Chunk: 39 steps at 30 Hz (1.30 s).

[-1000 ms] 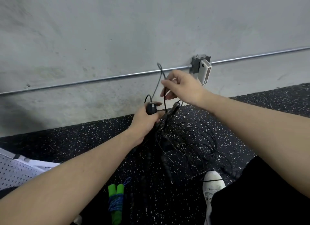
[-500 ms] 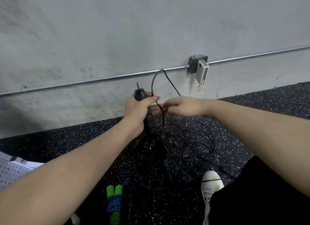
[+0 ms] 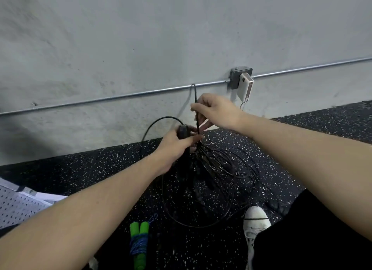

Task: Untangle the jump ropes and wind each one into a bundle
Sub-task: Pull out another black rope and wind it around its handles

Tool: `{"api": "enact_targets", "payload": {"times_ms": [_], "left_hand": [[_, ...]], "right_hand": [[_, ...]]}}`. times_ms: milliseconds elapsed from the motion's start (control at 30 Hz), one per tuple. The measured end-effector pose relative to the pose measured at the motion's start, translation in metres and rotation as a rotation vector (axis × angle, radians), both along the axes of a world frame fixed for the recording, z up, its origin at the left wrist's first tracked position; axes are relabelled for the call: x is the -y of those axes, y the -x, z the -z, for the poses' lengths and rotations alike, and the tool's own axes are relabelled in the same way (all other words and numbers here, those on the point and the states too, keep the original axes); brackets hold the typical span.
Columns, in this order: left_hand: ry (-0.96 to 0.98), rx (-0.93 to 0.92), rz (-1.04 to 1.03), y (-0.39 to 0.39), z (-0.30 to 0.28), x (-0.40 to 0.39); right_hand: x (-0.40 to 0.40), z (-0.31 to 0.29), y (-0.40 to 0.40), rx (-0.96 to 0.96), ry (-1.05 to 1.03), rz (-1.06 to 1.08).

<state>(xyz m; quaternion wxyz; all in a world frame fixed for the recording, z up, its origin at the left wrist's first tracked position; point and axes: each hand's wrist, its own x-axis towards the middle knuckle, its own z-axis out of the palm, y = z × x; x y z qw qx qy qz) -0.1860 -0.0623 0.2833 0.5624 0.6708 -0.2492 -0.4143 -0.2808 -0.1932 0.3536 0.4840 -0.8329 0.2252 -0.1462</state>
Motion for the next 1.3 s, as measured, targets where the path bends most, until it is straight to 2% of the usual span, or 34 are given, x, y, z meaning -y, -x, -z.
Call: {"api": "enact_targets", "payload": {"times_ms": [133,333,433,500,600,633,667,800,967,1067,1200,1300], "left_hand": [[-0.075,0.26,0.044,0.004,0.001,0.0],[-0.104,0.407,0.023,0.004,0.003,0.002],[-0.02,0.315,-0.062,0.003,-0.001,0.003],[0.036,0.233,-0.105,0.003,-0.003,0.002],[0.101,0.128,-0.18,0.005,-0.006,0.003],[0.124,0.081,-0.201,0.005,-0.007,0.004],[0.144,0.03,-0.216,0.006,-0.01,0.005],[0.222,-0.144,-0.214,0.011,-0.019,0.007],[0.174,-0.11,-0.242,0.012,-0.021,0.01],[0.089,-0.087,-0.156,0.013,-0.015,0.007],[0.024,-0.217,-0.105,0.016,-0.011,0.004],[-0.008,-0.246,-0.177,0.017,-0.014,0.004]], "right_hand": [[-0.005,-0.003,0.002,0.04,-0.002,0.022],[-0.004,-0.006,-0.001,0.138,-0.134,0.073],[0.007,-0.008,-0.001,0.168,-0.424,0.123],[0.016,-0.002,0.005,0.021,-0.517,0.081],[0.02,0.017,0.021,-0.375,-0.145,-0.205],[0.019,0.022,0.023,-0.44,-0.042,-0.277],[0.017,0.025,0.022,-0.446,0.009,-0.293],[0.015,0.027,0.013,-0.267,0.116,-0.13],[0.014,0.024,0.017,-0.219,0.172,-0.138],[0.013,0.025,0.017,-0.224,0.182,-0.103],[0.016,0.022,0.015,-0.146,0.022,-0.003],[0.014,0.026,0.012,-0.151,0.004,0.014]]}}
